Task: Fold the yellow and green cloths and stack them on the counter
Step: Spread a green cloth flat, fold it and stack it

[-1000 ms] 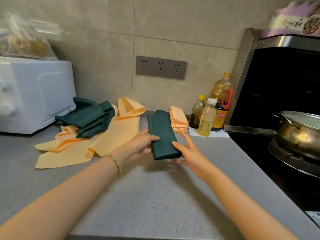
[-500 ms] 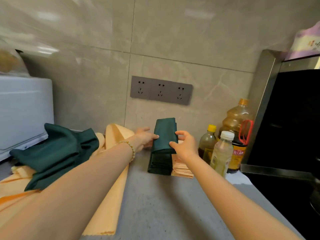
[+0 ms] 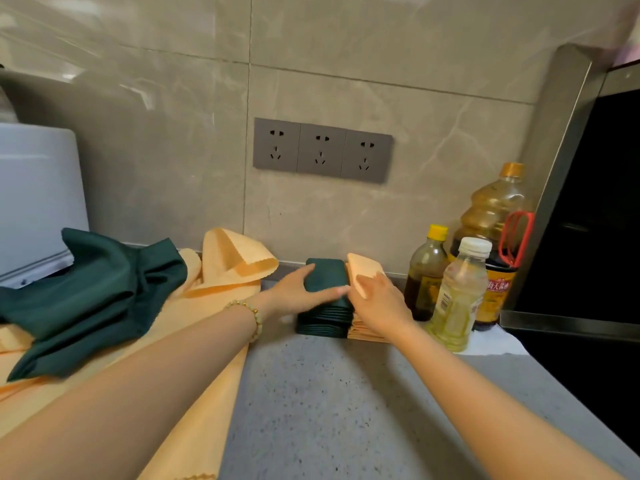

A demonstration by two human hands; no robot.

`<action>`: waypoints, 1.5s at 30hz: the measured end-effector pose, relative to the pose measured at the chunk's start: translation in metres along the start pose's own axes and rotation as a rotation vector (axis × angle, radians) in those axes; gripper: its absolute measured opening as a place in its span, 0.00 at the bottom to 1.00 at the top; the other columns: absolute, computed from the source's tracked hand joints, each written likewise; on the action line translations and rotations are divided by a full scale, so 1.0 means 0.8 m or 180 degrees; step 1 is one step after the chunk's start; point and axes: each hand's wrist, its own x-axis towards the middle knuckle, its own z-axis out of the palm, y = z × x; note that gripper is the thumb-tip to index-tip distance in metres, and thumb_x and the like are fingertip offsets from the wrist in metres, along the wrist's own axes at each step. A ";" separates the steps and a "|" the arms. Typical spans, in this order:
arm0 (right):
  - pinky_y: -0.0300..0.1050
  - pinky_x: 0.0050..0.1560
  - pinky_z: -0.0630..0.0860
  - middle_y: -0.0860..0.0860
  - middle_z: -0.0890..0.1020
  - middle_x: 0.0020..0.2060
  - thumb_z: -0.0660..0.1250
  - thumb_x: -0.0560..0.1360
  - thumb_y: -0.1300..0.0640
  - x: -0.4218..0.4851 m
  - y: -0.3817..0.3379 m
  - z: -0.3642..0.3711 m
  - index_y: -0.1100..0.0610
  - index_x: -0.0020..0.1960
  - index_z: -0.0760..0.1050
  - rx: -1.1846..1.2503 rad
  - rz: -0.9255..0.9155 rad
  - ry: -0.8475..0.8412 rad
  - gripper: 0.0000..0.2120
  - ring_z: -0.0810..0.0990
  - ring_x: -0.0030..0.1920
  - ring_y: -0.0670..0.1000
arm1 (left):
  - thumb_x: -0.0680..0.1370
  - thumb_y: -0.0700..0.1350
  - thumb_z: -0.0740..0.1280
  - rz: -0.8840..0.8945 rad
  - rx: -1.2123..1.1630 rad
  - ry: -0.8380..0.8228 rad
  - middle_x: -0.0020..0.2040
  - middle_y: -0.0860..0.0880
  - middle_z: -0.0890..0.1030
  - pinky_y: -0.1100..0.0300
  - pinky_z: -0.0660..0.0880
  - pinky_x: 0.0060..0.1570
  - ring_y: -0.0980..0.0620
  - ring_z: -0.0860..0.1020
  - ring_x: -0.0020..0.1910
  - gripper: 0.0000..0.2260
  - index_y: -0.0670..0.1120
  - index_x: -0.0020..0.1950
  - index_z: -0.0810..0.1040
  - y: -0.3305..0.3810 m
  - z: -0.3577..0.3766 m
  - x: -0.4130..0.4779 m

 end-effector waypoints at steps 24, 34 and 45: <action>0.47 0.66 0.65 0.49 0.65 0.71 0.60 0.79 0.49 -0.037 -0.190 -0.001 0.53 0.71 0.65 0.0560 -0.1503 0.0085 0.21 0.67 0.68 0.52 | 0.80 0.58 0.59 -0.0066 0.3136 0.1383 0.66 0.44 0.72 0.50 0.69 0.61 0.43 0.70 0.65 0.23 0.45 0.69 0.69 -0.042 -0.237 -0.116; 0.46 0.70 0.61 0.47 0.68 0.70 0.58 0.80 0.46 -0.046 -0.296 0.039 0.51 0.71 0.65 0.0424 -0.1910 -0.0127 0.22 0.65 0.70 0.50 | 0.83 0.53 0.52 -0.1362 -0.0284 0.2080 0.75 0.36 0.60 0.50 0.56 0.73 0.38 0.60 0.73 0.28 0.34 0.75 0.56 -0.161 -0.328 -0.086; 0.43 0.65 0.65 0.47 0.70 0.68 0.57 0.80 0.48 -0.020 -0.299 0.067 0.51 0.70 0.66 0.0729 -0.1708 -0.0213 0.20 0.68 0.67 0.49 | 0.78 0.42 0.67 -0.0535 -0.0121 0.3001 0.51 0.43 0.81 0.56 0.71 0.53 0.42 0.77 0.55 0.11 0.41 0.59 0.77 -0.171 -0.343 -0.093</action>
